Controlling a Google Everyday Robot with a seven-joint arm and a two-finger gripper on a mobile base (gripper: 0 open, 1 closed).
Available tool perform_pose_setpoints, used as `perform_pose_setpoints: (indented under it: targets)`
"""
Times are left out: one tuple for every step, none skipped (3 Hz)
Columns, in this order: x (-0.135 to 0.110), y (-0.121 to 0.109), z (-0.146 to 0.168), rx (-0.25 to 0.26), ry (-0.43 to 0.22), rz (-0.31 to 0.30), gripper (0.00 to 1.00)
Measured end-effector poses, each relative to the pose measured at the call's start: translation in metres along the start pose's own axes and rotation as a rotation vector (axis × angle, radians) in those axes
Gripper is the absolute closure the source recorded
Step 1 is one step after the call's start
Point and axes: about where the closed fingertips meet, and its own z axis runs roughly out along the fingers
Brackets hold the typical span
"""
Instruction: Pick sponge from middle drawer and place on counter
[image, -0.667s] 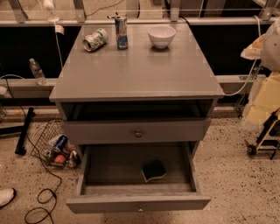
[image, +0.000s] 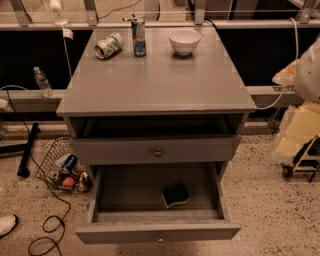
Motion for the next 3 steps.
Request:
perform_pose_setpoints:
  targets:
    - [0.022, 0.017, 0.071, -0.093, -0.066, 0.074, 0.0]
    - [0.03, 0.024, 0.115, -0.156, -0.111, 0.115, 0.0]
    - [0.04, 0.034, 0.168, -0.193, -0.152, 0.154, 0.0]
